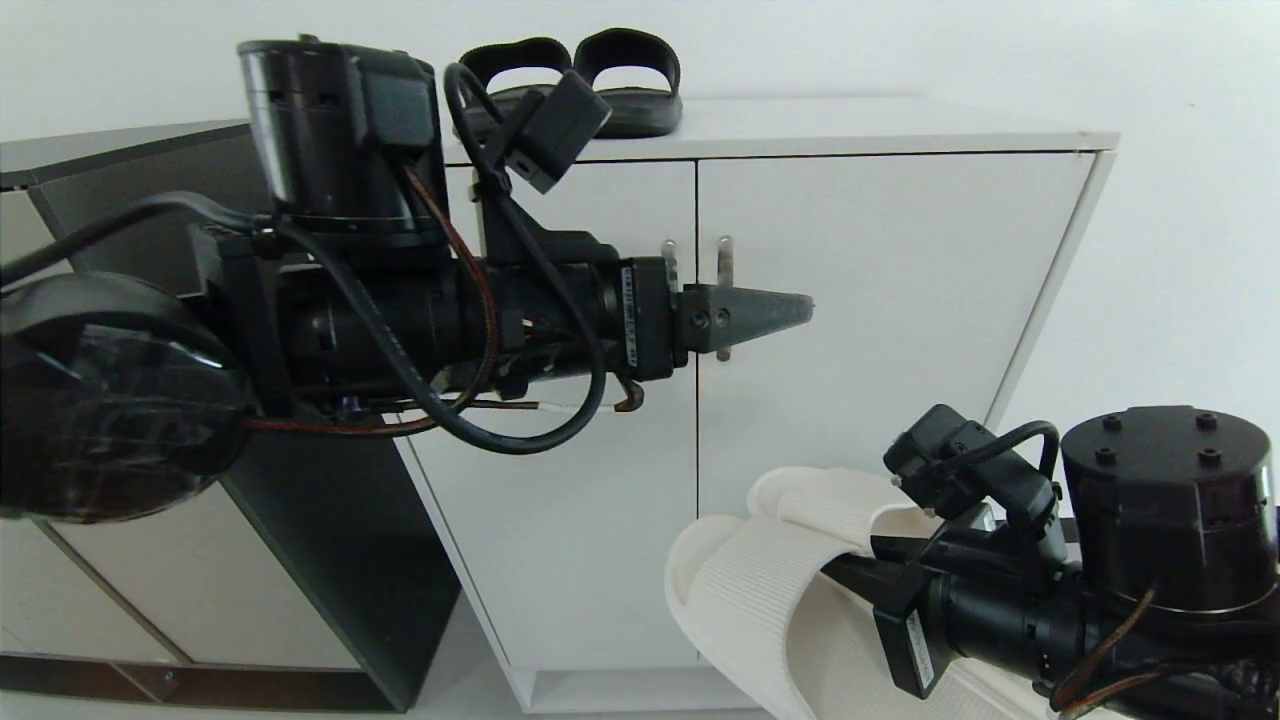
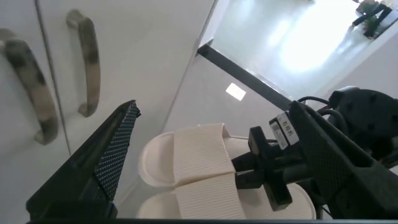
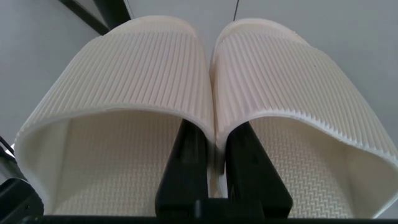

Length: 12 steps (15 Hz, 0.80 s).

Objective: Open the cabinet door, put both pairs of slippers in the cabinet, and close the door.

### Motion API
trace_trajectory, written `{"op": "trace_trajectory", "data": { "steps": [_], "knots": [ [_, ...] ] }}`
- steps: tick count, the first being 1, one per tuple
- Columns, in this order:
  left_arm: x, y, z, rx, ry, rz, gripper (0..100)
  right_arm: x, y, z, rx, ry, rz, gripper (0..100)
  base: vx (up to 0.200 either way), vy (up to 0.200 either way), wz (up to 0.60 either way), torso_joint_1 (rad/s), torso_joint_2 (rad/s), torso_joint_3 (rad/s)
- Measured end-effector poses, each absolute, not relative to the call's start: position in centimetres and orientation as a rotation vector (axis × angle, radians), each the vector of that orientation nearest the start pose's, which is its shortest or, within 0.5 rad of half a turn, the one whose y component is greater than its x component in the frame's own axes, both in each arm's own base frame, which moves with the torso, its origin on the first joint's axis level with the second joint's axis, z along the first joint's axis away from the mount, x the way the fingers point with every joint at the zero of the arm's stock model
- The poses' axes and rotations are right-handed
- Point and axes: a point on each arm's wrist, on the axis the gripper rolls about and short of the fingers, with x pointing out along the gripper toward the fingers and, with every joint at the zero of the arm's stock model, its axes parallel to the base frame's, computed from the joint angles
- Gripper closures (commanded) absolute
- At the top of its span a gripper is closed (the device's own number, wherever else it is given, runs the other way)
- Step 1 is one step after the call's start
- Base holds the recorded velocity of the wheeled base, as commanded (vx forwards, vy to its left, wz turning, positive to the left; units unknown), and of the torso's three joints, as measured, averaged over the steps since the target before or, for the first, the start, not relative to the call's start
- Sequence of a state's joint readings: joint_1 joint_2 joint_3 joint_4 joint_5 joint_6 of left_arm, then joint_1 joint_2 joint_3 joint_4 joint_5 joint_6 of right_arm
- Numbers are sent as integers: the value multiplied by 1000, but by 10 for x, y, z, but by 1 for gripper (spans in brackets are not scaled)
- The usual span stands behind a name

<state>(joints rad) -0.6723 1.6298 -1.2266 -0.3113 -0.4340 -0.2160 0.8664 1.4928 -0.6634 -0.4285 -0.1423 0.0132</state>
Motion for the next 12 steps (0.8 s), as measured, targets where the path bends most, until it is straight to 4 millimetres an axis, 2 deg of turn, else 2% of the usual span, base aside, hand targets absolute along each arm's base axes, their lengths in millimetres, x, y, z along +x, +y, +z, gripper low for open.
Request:
{"op": "trace_trajectory", "data": {
  "steps": [4, 12],
  "knots": [
    [243, -206, 285, -229, 271, -1116, 0, 162, 185, 180, -189, 369, 711, 100, 0, 0, 0, 0, 0, 0],
    [263, -210, 302, -240, 195, -1055, 0, 163, 186, 178, -192, 371, 709, 100, 0, 0, 0, 0, 0, 0]
  ]
}}
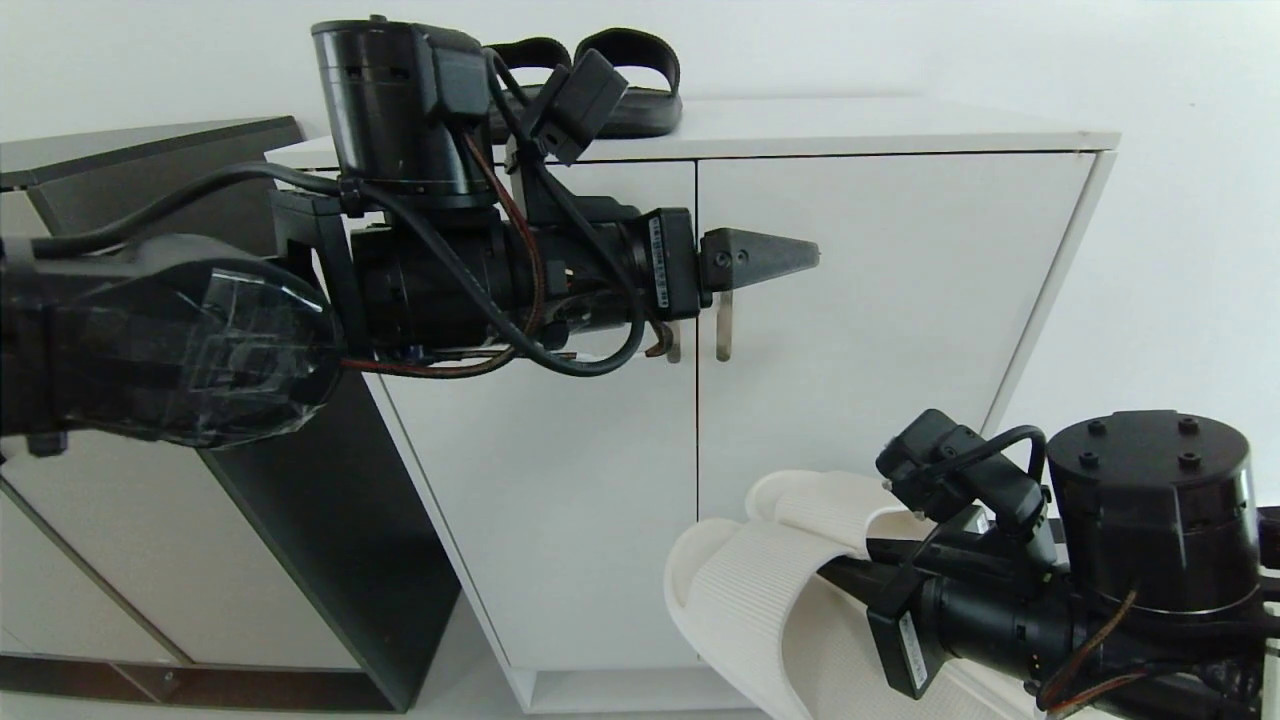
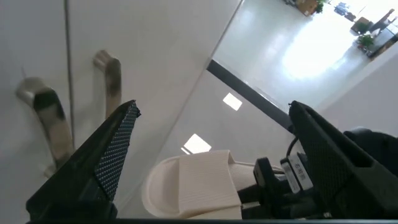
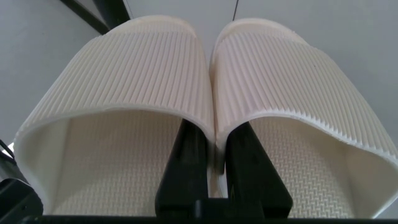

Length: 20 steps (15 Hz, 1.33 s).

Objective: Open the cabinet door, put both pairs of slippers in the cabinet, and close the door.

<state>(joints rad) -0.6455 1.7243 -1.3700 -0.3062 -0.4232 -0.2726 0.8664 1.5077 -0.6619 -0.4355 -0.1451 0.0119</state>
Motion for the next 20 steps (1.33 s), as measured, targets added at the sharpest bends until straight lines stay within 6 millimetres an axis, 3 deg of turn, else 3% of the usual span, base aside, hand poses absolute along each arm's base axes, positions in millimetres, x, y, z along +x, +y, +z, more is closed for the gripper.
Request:
{"op": "trace_trajectory", "data": {
  "steps": [15, 16, 20],
  "knots": [
    [297, -220, 278, -211, 227, -968, 0, 163, 187, 178, -194, 371, 707, 100, 0, 0, 0, 0, 0, 0],
    [298, -221, 277, -211, 229, -967, 100, 163, 187, 178, -194, 371, 706, 100, 0, 0, 0, 0, 0, 0],
    [300, -220, 275, -211, 236, -953, 100, 163, 186, 177, -193, 373, 708, 100, 0, 0, 0, 0, 0, 0]
  ]
}}
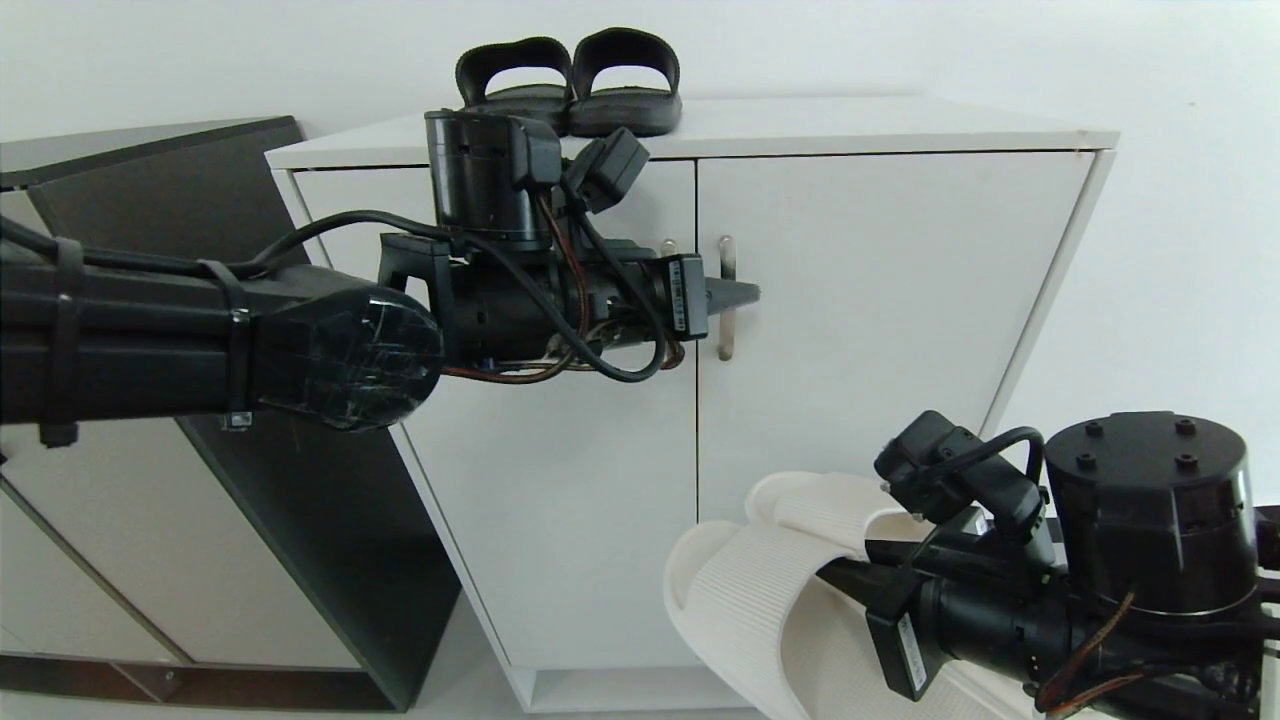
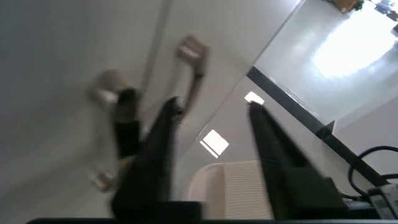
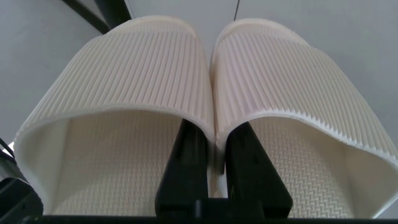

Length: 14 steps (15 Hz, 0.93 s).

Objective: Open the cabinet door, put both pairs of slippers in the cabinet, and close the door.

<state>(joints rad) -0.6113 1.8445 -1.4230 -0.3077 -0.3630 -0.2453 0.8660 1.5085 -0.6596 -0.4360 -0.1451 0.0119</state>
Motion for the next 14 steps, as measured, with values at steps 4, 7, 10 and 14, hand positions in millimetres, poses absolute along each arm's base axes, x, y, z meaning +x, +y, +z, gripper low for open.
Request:
{"op": "trace_trajectory", "data": {
  "steps": [4, 7, 10, 14],
  "knots": [
    [292, -218, 274, -209, 244, -969, 100, 154, 181, 175, -172, 399, 866, 100, 0, 0, 0, 0, 0, 0],
    [275, -215, 270, -205, 270, -989, 100, 145, 174, 176, -158, 396, 941, 100, 0, 0, 0, 0, 0, 0],
    [255, -208, 267, -199, 283, -1005, 100, 141, 170, 176, -174, 385, 965, 100, 0, 0, 0, 0, 0, 0],
    [221, -195, 267, -188, 272, -1037, 100, 135, 165, 173, -211, 372, 1018, 100, 0, 0, 0, 0, 0, 0]
  ]
}}
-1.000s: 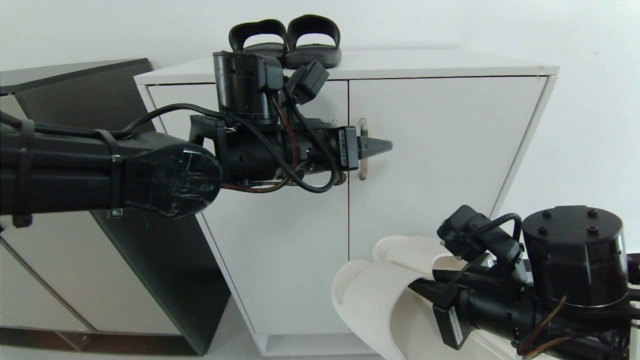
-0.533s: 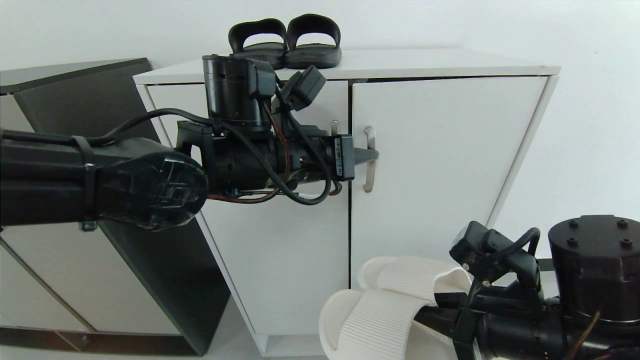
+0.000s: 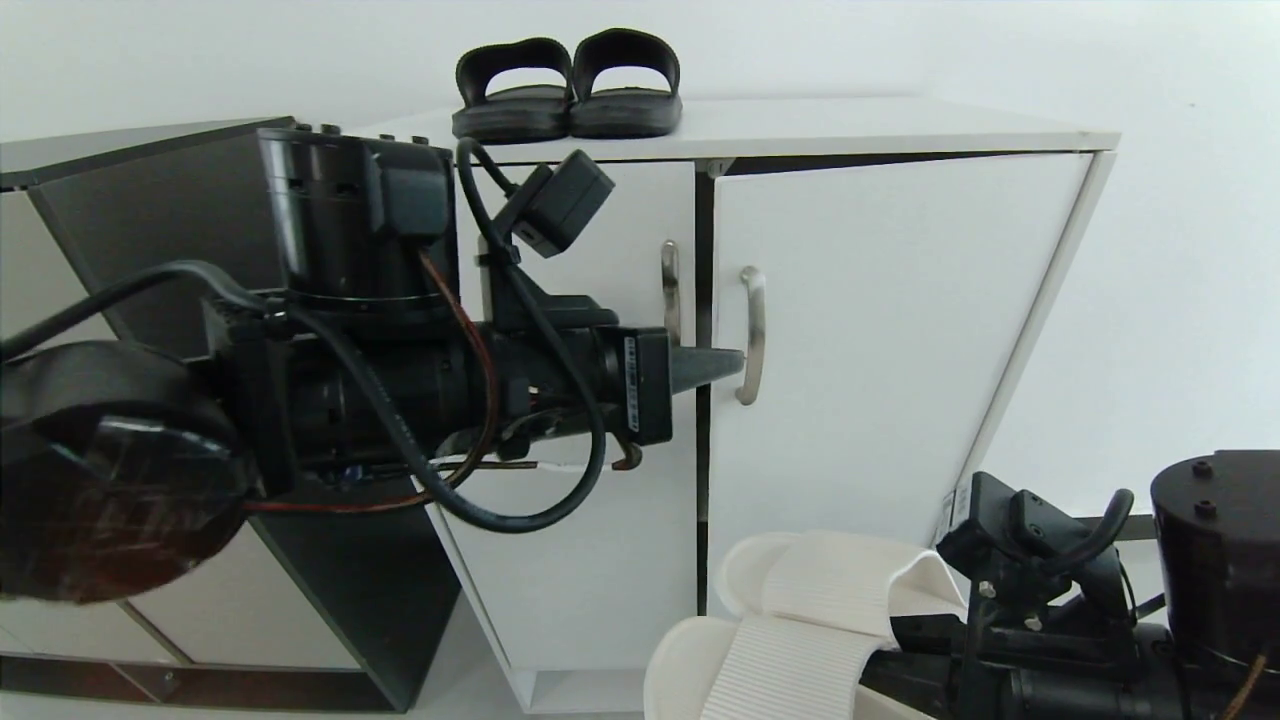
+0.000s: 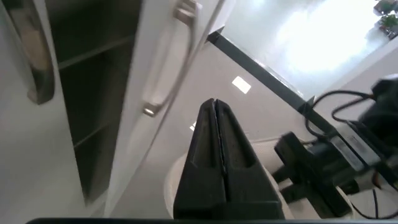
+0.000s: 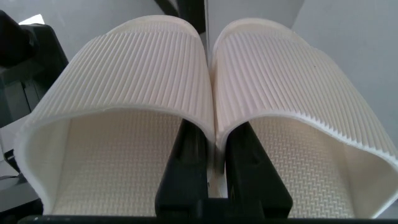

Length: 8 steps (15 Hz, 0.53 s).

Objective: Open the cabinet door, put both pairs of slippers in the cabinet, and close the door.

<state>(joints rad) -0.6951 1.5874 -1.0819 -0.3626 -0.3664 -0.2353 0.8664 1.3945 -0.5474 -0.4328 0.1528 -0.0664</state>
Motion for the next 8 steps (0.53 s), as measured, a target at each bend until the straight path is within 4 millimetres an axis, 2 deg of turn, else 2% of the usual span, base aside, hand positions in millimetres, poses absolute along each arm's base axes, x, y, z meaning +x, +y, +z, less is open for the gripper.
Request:
{"op": "trace_trajectory", "data": {
  "steps": [1, 3, 5, 8],
  "knots": [
    [214, -190, 267, -184, 267, -1040, 100, 135, 164, 173, -212, 373, 1019, 100, 0, 0, 0, 0, 0, 0],
    [213, -179, 271, -190, 246, -1013, 100, 134, 164, 174, -212, 370, 1023, 100, 0, 0, 0, 0, 0, 0],
    [222, -174, 277, -205, 210, -984, 100, 132, 164, 173, -216, 372, 1027, 100, 0, 0, 0, 0, 0, 0],
    [237, -179, 281, -233, 175, -941, 100, 131, 164, 171, -229, 368, 1032, 100, 0, 0, 0, 0, 0, 0]
  ]
}}
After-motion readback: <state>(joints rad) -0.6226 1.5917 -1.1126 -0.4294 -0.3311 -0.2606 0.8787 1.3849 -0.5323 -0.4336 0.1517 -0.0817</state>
